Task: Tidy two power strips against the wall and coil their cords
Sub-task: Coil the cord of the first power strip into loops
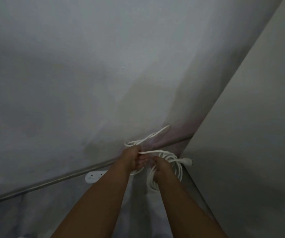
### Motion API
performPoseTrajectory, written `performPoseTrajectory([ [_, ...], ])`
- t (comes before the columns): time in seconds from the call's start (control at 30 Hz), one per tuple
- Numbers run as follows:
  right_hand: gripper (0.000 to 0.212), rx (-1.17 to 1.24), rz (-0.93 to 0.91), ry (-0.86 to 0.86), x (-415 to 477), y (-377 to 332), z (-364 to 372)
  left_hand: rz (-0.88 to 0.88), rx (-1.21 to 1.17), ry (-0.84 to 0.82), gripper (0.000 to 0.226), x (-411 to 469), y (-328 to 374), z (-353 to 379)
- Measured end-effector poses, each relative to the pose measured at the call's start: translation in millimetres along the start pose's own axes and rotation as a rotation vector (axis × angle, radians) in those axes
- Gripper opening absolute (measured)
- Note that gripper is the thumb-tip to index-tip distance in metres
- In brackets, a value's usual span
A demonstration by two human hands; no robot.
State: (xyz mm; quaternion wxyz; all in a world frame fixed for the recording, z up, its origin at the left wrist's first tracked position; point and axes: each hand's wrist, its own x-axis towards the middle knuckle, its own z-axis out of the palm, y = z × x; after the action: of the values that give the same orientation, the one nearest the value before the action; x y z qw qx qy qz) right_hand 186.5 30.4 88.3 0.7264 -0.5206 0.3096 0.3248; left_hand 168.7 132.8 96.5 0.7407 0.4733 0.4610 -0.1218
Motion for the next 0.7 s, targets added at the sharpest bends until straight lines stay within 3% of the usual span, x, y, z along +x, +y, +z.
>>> performPoseTrajectory([
  [0.07,0.021,0.096,0.069,-0.067,-5,-3,1,0.122,0.185,0.211,0.027,13,-8,-9],
  [0.13,0.039,0.162,0.074,-0.193,-10,-8,3,0.221,0.355,0.371,0.076,22,-10,-16],
  [0.2,0.054,0.207,0.023,-0.325,-12,-11,5,0.324,0.454,0.392,0.093,27,-8,-20],
  [0.23,0.053,0.232,0.018,-0.370,-11,-12,7,0.371,0.511,0.370,0.084,31,-8,-21],
  [0.37,0.039,0.265,0.050,-0.354,4,-16,19,0.454,0.723,0.233,0.011,48,-8,-27],
  [0.43,0.023,0.349,-0.009,-0.299,18,-18,24,0.490,0.709,0.222,0.007,50,-6,-26],
  [0.5,0.026,0.462,-0.092,-0.285,25,-22,28,0.490,0.630,0.209,0.013,51,-2,-24],
  [0.6,0.037,0.583,-0.147,-0.403,28,-28,24,0.571,0.617,0.156,0.023,53,-1,-29],
  [0.7,0.028,0.639,-0.172,-0.421,32,-35,16,0.677,0.567,0.128,0.009,56,-11,-38],
])
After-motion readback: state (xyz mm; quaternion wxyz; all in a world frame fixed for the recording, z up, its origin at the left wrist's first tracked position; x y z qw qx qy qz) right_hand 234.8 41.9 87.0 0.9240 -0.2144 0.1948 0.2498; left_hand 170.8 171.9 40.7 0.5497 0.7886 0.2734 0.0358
